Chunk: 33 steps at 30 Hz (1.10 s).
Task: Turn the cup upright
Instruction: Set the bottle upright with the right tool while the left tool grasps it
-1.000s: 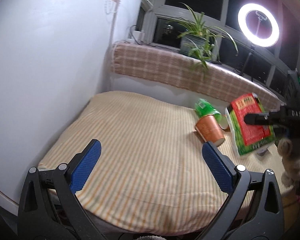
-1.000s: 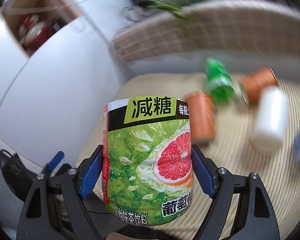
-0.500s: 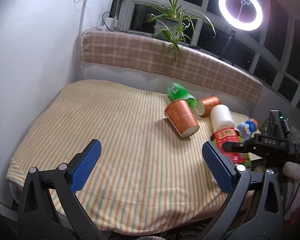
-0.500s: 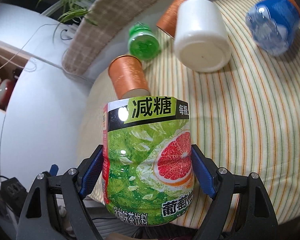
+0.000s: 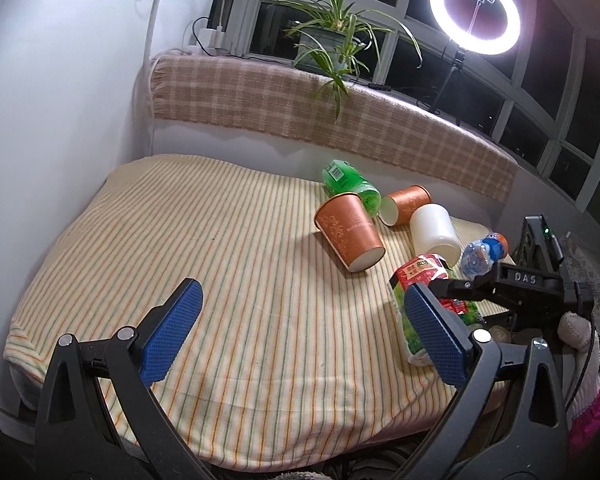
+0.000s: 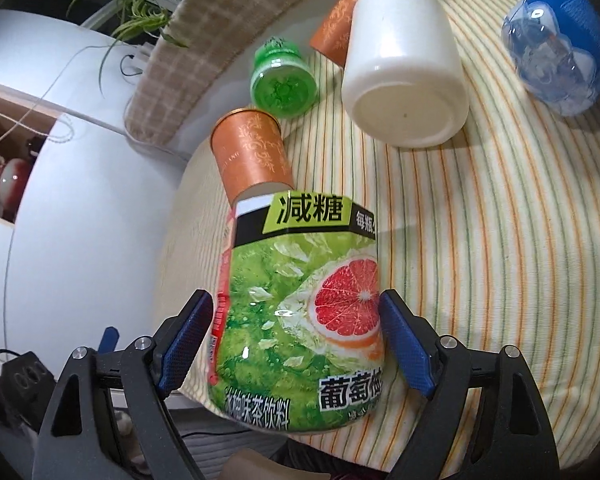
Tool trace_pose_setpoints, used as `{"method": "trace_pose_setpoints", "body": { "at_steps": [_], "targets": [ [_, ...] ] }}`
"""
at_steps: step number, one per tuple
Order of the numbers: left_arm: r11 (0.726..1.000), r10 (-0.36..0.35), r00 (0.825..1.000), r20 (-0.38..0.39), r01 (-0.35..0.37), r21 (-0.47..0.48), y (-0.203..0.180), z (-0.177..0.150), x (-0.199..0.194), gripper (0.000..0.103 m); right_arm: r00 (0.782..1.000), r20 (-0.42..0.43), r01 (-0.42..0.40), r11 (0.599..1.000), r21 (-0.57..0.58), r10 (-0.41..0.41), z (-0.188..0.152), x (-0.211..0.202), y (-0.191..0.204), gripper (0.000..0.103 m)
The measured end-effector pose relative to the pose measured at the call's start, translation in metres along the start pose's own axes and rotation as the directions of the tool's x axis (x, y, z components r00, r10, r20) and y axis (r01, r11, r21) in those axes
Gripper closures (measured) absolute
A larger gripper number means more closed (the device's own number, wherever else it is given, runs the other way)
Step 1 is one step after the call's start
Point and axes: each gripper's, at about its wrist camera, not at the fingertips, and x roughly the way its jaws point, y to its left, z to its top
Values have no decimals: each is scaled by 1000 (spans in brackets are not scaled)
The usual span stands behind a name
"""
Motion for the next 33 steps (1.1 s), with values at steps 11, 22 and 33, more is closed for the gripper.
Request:
{"method": "trace_pose_setpoints", "body": {
  "at_steps": [11,22,33],
  "targets": [
    [944,-319,929,-187,293,-155,-15,19,45,1,990,137,16,1000,-11,-14,-22,-76,-15,18],
    [798,-581,718,-384,407,-446,-37,11,135,7,957,261,110,991,81,-127,-60,-125,-57,18],
    [773,-610,668,-427,383,-506,-47,10,170,7,949,275,117,982,150,-155,-68,-133,-78,18]
  ]
}}
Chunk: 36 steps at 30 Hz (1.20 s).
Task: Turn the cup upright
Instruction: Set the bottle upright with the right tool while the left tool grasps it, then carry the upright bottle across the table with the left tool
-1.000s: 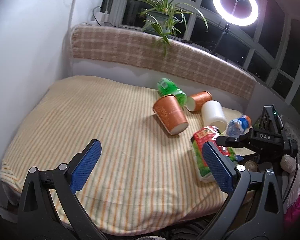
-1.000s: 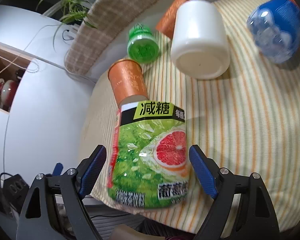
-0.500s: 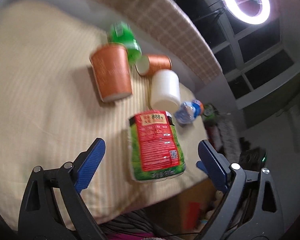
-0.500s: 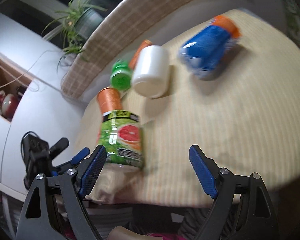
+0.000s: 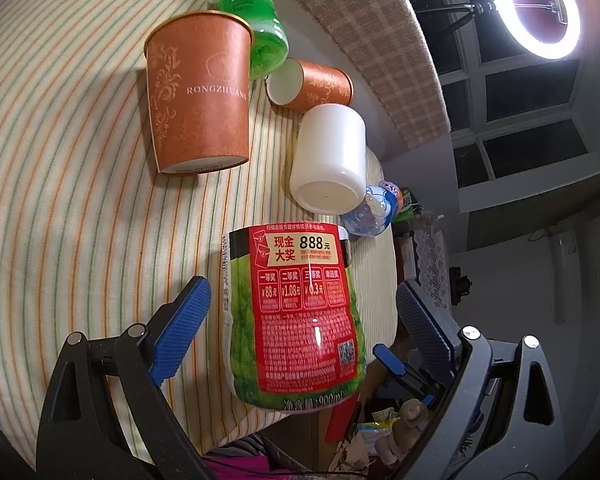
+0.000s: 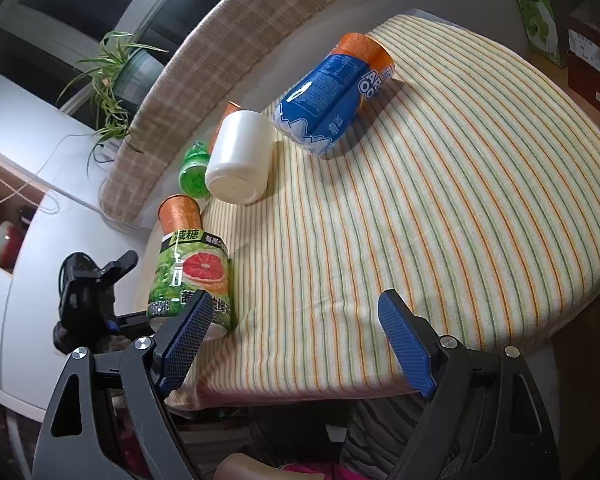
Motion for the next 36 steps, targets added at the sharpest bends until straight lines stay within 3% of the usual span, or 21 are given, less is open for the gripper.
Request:
{"method": "trace_pose_setpoints", "body": {
  "at_steps": [3,6,16,26,36],
  "targets": [
    [1000,1,1000,-17,-1,1,0,0,7,9,1000,-2,-2,1000,1,2,0,1,0,18],
    [1000,18,999,-33,-18,8,0,0,14,17,1000,-7,-3,1000,4,3,0,2,-1,18],
    [1000,23,999,-42,-23,-1,5,1,21,22,1000,-2,13,1000,13,-13,0,1,-7,18],
    [994,74,997,15,-75,79,-9,-8,9,23,1000,-10,14,1000,2,-14,0,3,-5,18],
    [964,144,983,116,-166,207,-34,-19,-7,24,1000,-10,16,1000,-16,-16,-1,5,2,18]
  ]
}}
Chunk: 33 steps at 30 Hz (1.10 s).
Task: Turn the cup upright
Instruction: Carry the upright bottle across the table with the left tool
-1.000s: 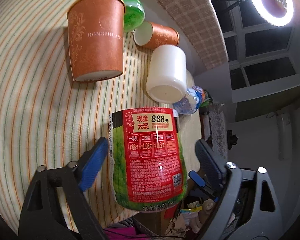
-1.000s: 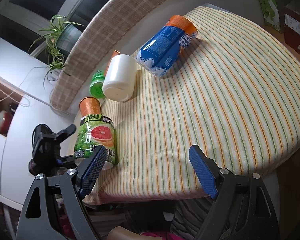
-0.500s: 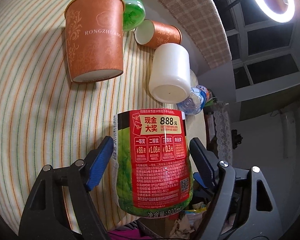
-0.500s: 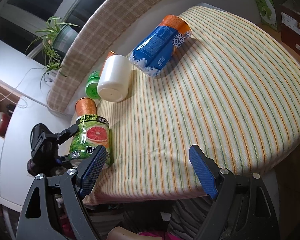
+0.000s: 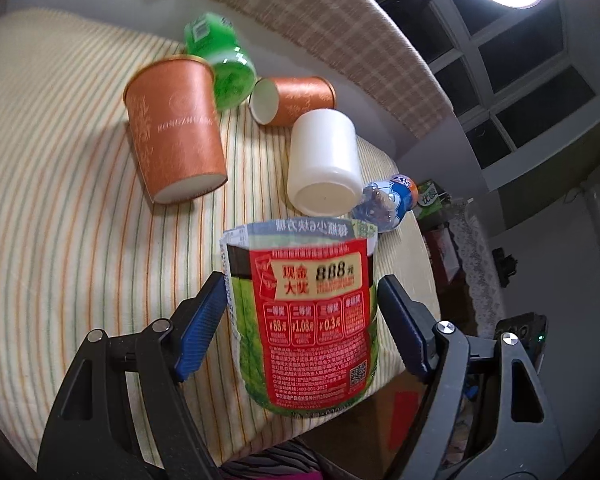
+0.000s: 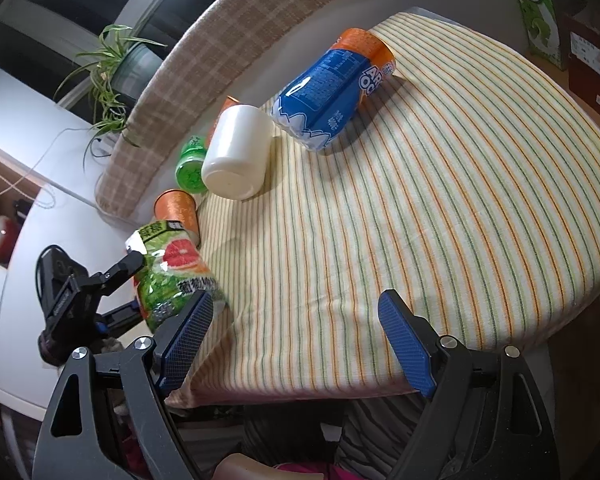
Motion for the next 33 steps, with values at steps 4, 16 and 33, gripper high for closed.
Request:
{"method": "trace_pose_setpoints", "body": {
  "at_steps": [4,16,33],
  "targets": [
    [997,48,998,46,-51,61,-10,-2,-6,25,1000,4,2,1000,-10,-2,0,-1,3,18],
    [950,207,964,168,-239,201,-25,-7,-11,25,1000,4,4,1000,-17,-4,0,0,5,18],
    [866,288,925,248,-362,346,-50,-23,2,25,1000,14,20,999,-33,-20,0,-1,8,18]
  ]
}}
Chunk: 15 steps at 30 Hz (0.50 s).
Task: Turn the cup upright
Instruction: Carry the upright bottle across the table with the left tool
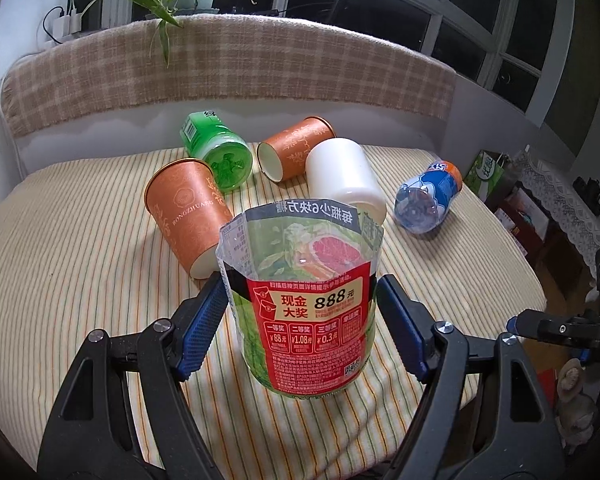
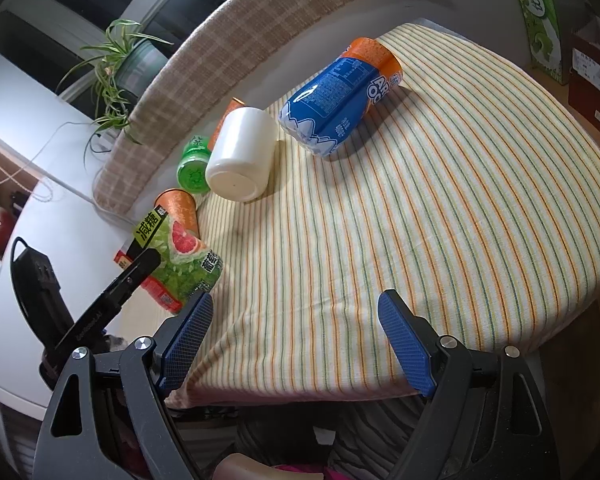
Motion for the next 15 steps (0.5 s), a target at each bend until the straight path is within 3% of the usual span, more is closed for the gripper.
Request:
{"method": "trace_pose_setpoints", "body": {
  "at_steps": [15],
  "targets": [
    [999,-52,998,-20,52,-10,0,-9,-5,25,1000,3,2,1000,-7,-2,-1,-1,4,18]
  ]
}}
